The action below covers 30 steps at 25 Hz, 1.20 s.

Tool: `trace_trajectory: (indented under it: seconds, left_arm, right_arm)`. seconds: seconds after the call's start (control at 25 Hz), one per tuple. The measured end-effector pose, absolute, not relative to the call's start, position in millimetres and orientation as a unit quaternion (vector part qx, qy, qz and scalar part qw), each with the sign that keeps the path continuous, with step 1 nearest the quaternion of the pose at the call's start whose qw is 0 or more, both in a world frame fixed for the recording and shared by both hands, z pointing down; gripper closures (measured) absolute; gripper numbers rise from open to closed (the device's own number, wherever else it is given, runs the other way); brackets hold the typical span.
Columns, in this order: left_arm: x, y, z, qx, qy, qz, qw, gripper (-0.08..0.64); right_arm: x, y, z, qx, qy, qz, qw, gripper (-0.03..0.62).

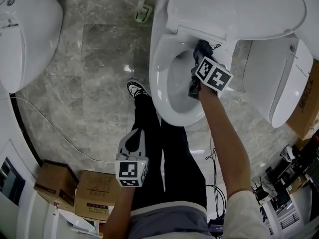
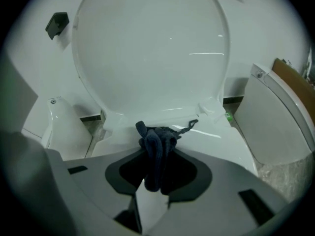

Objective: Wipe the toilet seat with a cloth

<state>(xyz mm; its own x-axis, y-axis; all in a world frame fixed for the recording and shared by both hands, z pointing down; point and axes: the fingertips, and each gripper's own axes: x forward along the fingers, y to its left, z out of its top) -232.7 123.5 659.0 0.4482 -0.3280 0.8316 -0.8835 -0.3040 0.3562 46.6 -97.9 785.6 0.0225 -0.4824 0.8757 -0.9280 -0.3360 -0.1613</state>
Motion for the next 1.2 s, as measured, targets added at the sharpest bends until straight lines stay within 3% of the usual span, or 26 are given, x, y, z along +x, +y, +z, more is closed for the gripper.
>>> trace_trajectory:
  seconds: [0.36, 0.72, 1.2]
  left_arm:
    - [-240, 114, 651, 0.749, -0.401, 0.345, 0.398, 0.549]
    - [-232, 124, 650, 0.755, -0.376, 0.351, 0.408, 0.549]
    - [-213, 136, 651, 0.75, -0.374, 0.342, 0.424, 0.549]
  right_arm:
    - [9, -102, 790, 0.651, -0.541, 0.477, 0.236, 0.483]
    - [-27, -107, 787, 0.603, -0.611, 0.41, 0.307, 0.483]
    - [-66, -90, 782, 0.536, -0.678, 0.373, 0.338, 0.483]
